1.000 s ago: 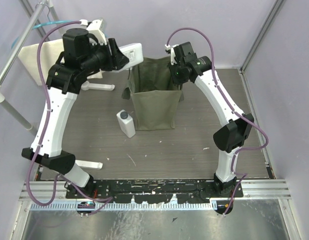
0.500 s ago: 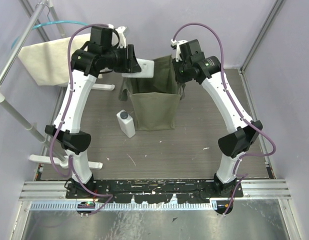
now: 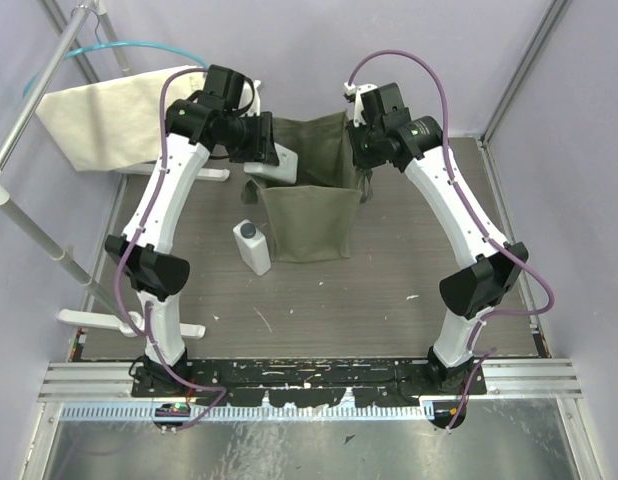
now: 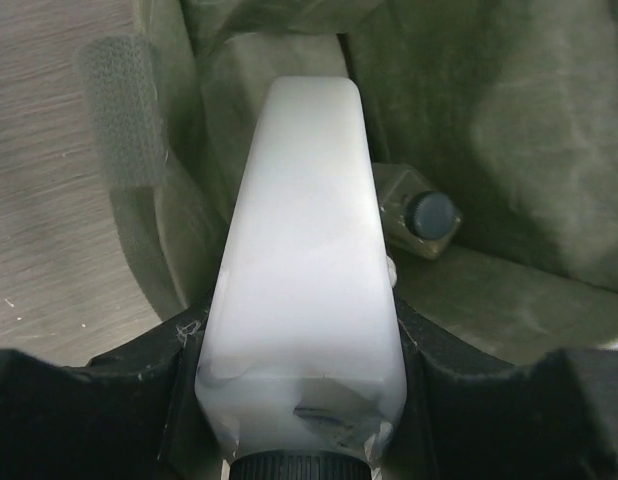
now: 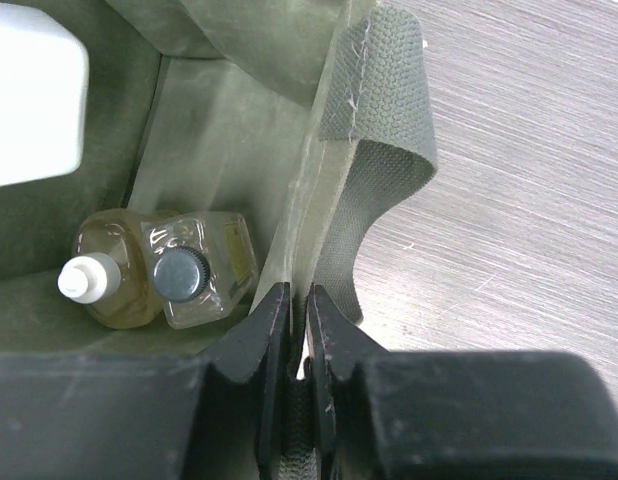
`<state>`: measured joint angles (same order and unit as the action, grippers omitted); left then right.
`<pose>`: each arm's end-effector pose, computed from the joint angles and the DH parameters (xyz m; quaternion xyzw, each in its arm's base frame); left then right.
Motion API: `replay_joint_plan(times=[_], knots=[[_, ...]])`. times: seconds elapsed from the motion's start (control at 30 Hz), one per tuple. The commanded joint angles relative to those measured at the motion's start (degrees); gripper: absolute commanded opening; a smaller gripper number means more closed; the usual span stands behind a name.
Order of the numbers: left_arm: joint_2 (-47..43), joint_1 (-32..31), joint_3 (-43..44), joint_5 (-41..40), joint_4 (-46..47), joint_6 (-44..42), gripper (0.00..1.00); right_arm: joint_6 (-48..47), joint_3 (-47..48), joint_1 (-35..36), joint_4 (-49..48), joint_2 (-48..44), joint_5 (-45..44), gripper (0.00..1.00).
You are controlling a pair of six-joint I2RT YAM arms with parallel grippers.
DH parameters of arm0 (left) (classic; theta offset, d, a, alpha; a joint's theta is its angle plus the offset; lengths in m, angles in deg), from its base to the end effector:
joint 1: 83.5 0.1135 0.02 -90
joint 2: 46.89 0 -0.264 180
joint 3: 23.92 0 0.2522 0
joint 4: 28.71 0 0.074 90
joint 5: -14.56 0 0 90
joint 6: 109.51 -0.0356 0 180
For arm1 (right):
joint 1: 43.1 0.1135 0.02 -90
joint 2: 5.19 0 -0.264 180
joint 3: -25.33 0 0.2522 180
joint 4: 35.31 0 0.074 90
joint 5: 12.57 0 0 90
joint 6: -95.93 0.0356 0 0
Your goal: Place the personal care products into the canvas bag
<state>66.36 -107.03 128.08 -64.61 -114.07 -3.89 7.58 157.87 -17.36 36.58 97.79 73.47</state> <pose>0.3602 -0.1641 0.4347 0.0986 0.9204 -0.2059 0.3174 0.3430 0.1627 0.4214 -0.1771 0.8970 0.0649 0.3999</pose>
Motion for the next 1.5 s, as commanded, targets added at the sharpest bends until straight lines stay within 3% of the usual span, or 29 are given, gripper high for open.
replay_joint_plan(times=[0.0, 0.3, 0.53, 1.47], knots=[[0.88, -0.12, 3.35, -2.68, 4.02, 1.81, 0.0, 0.18, -1.43, -0.04, -2.42, -3.85, 0.33, 0.18], [8.09, -0.14, 10.12, -3.71, 3.69, 2.58, 0.0, 0.72, -3.16, 0.19, -3.41, -4.35, 1.15, 0.18], [10.98, -0.14, 9.87, -3.29, 3.99, 2.59, 0.18, 0.6, -3.54, 0.2, -4.09, -3.35, 1.09, 0.18], [20.18, -0.48, 6.01, -3.63, 5.26, 2.47, 0.31, 0.41, -3.81, 0.23, -4.46, -0.86, 1.68, 0.18]])
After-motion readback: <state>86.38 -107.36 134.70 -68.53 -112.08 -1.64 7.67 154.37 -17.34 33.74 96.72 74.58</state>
